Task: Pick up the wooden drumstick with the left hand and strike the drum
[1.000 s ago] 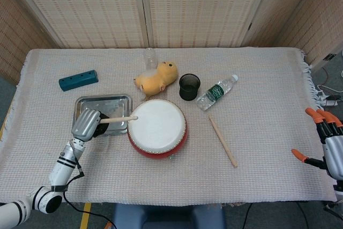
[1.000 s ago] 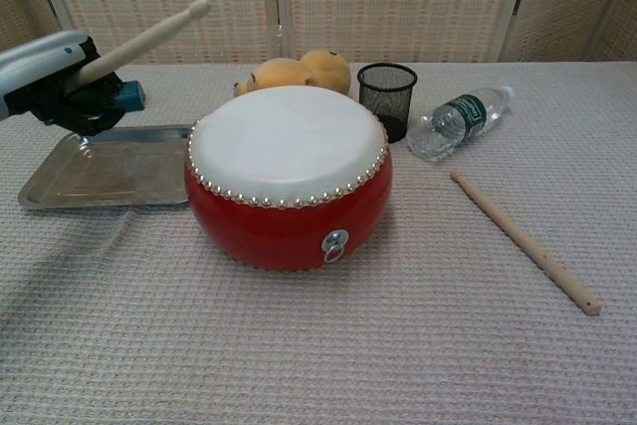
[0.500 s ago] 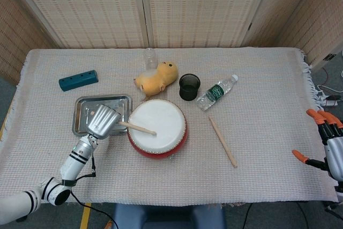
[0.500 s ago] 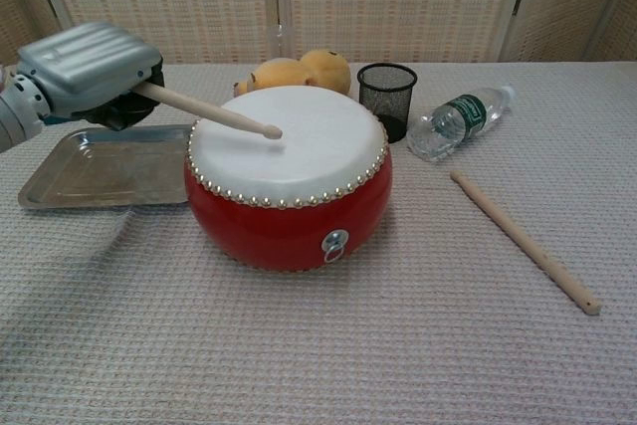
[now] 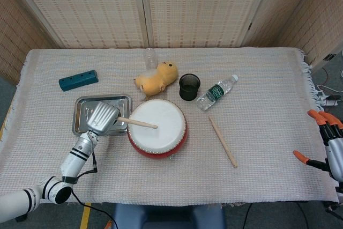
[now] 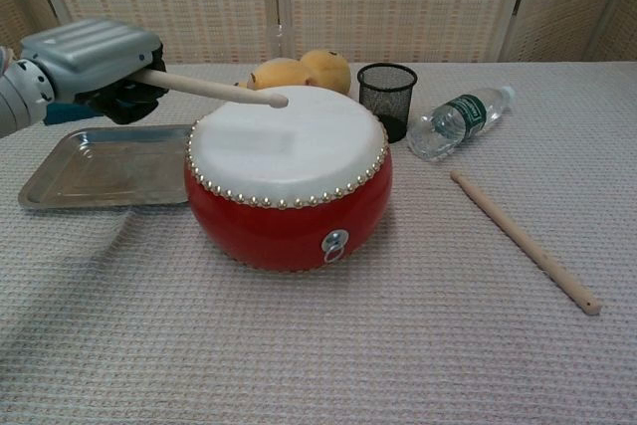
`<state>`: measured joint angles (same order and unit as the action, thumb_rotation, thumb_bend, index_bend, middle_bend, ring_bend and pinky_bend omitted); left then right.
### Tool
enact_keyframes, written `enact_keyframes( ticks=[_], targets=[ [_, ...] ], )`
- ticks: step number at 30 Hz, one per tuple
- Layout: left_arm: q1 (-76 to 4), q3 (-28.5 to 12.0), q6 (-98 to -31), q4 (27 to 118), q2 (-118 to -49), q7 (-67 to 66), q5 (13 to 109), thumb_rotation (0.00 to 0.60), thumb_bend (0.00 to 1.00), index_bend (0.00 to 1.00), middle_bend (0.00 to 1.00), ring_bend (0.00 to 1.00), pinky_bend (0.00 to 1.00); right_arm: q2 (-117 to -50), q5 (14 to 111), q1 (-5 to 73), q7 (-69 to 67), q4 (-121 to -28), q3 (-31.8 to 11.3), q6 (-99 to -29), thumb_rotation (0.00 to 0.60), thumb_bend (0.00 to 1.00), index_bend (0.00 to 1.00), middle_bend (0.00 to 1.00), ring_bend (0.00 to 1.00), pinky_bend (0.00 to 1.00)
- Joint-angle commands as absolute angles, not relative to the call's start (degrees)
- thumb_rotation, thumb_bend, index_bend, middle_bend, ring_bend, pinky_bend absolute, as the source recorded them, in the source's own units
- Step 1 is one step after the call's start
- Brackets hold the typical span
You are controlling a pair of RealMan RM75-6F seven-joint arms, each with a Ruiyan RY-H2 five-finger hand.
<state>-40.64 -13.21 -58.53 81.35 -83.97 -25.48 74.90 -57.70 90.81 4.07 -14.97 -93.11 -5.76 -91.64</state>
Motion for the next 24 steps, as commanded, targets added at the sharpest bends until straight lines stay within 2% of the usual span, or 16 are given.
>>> enact_keyframes(
  ticks=[1, 5, 10, 18, 24],
  targets=[
    [-41.44, -12.62, -57.97, 79.91, -84.53, -27.15, 74.53, 0.600, 0.85, 1.00, 1.00, 1.00, 1.00, -57.80, 90.59, 4.13, -14.86, -93.01, -5.68, -91.29, 0.600, 0.02, 0.07, 0.14, 0.02, 0.12],
    [-42.39, -11.15, -57.44, 76.70, -86.43, -30.37, 74.64, 0.600, 0.85, 1.00, 1.00, 1.00, 1.00, -57.76, 89.93, 4.33, -14.00, -93.15, -5.32, -89.92, 0.600, 0.02, 0.07, 0.14, 0.02, 0.12],
    [-42.85, -10.25, -56.96, 76.08, -86.52, -32.11, 74.12, 0.600, 0.85, 1.00, 1.00, 1.00, 1.00, -56.55, 85.93, 4.90, -8.21, -95.63, -3.82, -83.64, 0.600, 0.02, 0.07, 0.14, 0.02, 0.12],
    [-42.10, -13.21, -59.74, 80.34, -84.72, -26.47, 71.91, 0.600, 0.85, 1.00, 1.00, 1.00, 1.00, -55.63, 86.13, 5.25, -6.53, -96.93, -2.48, -81.13, 0.600, 0.02, 0.07, 0.11, 0.00, 0.01],
    [-42.74, -12.58, -59.30, 78.81, -85.79, -27.43, 71.51, 0.600, 0.85, 1.00, 1.00, 1.00, 1.00, -55.25, 86.56, 5.22, -6.55, -97.06, -2.27, -81.15, 0.600, 0.02, 0.07, 0.10, 0.00, 0.00]
  ],
)
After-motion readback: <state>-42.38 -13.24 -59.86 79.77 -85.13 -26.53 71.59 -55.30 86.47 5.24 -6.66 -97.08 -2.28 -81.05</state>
